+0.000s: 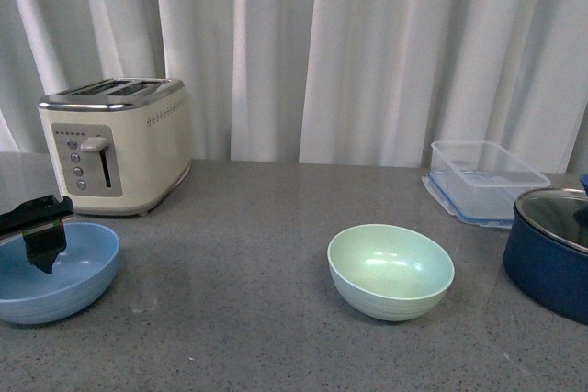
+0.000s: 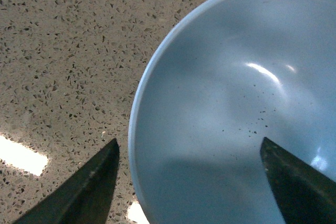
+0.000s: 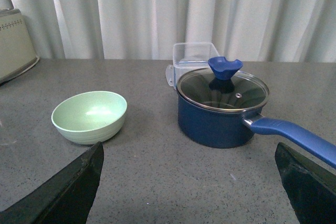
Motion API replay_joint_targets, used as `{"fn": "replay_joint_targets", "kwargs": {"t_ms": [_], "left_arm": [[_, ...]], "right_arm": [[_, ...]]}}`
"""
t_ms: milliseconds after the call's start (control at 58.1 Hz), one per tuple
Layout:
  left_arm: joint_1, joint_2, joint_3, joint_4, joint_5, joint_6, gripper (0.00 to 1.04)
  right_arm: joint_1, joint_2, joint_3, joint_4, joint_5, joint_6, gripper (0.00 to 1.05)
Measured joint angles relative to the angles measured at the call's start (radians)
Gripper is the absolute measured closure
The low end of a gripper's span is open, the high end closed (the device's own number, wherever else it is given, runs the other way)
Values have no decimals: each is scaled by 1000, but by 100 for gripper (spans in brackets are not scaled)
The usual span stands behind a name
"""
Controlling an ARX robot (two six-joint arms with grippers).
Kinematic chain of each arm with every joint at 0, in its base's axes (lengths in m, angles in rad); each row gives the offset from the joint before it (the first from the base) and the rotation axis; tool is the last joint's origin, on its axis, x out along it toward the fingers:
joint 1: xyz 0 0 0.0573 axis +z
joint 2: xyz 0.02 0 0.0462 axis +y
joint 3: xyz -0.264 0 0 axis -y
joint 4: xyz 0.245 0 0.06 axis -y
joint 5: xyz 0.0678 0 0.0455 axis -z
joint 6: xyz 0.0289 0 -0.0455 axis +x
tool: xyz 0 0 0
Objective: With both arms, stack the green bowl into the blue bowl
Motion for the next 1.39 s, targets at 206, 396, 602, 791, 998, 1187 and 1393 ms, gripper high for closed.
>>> {"fn": "replay_joint_targets", "kwargs": {"t_ms": [206, 396, 602, 791, 998, 1187, 1393], "left_arm": [[-8, 16, 4, -3, -2, -10, 56], [-10, 11, 4, -13, 7, -15, 86], [-43, -37, 37, -41, 32, -31, 101], [-147, -78, 105, -43, 52, -41, 101], [-255, -45, 156, -47, 49, -64, 101], [-332, 16, 176, -48, 45, -92, 101], [-371, 80, 177, -45, 23, -115, 101]], "right_arm": [[0, 0, 0, 0, 0, 0, 10], [0, 0, 0, 0, 0, 0, 10], [0, 0, 0, 0, 0, 0, 10], [0, 0, 0, 0, 0, 0, 10], [0, 0, 0, 0, 0, 0, 10], [0, 0, 0, 0, 0, 0, 10], [0, 0, 0, 0, 0, 0, 10]]}}
